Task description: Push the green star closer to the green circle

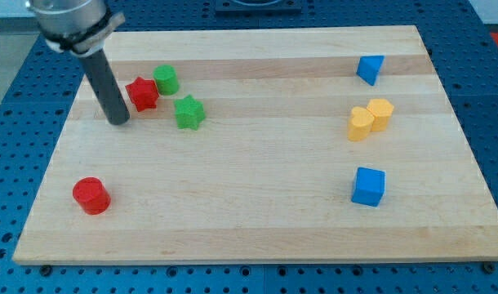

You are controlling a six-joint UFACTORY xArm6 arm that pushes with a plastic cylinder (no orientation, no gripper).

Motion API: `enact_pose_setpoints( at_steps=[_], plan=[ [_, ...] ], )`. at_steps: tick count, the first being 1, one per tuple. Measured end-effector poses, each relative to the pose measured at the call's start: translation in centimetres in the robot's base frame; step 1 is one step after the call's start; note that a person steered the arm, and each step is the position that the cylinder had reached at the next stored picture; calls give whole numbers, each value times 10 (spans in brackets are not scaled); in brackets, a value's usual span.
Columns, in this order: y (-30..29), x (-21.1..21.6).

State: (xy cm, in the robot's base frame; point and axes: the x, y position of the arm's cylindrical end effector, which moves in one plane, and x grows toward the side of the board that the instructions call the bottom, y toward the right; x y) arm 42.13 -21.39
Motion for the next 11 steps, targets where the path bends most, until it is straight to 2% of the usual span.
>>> enact_pose_setpoints(
  at_steps=[2,3,5,7,11],
  plan=[
    [102,13],
    [107,29],
    [145,14],
    [144,2],
    [47,-25]
  ],
)
